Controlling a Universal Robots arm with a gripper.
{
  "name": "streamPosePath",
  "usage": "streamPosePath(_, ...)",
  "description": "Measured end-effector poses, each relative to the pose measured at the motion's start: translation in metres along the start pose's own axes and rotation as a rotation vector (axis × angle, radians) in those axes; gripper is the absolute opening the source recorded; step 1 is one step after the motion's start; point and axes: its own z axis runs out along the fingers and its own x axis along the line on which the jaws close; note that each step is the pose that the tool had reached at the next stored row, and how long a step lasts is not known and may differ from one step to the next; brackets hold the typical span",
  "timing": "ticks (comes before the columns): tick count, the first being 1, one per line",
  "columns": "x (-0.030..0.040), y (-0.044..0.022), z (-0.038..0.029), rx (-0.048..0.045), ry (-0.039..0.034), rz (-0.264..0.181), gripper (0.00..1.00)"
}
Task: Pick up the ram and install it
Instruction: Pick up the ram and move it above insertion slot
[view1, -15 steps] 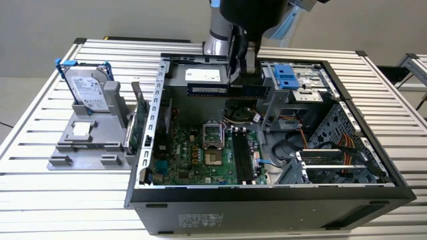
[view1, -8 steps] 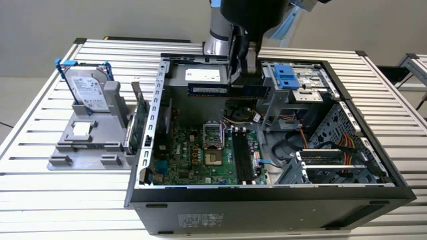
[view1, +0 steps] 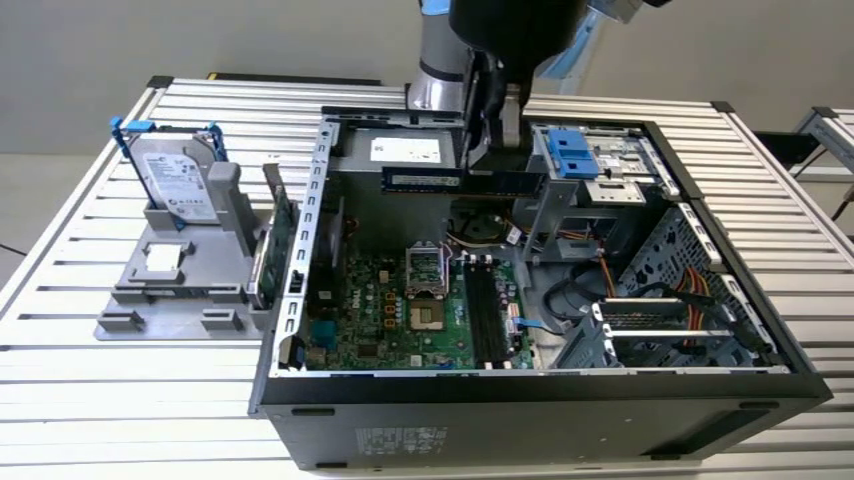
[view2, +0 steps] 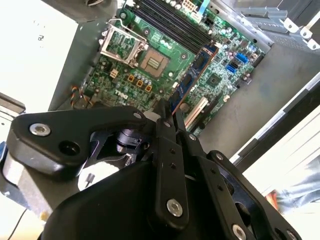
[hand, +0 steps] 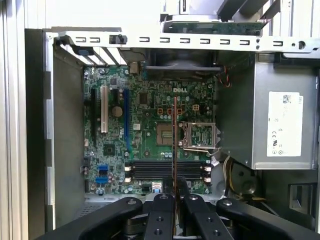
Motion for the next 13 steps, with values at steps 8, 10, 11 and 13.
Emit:
streamPosePath(8, 0.0000, -0.0130, -0.0003, 0.0000, 0.0001, 0.000, 0.00)
streamPosePath(10, -0.0001, -0.0147, -0.0003, 0.0000, 0.0000, 0.000, 0.00)
streamPosePath(11, -0.0001, -0.0155, -0.0003, 0.0000, 0.0000, 0.000, 0.00)
streamPosePath(13, -0.0001, -0.0174, -0.0003, 0.0000, 0.0001, 0.001, 0.00)
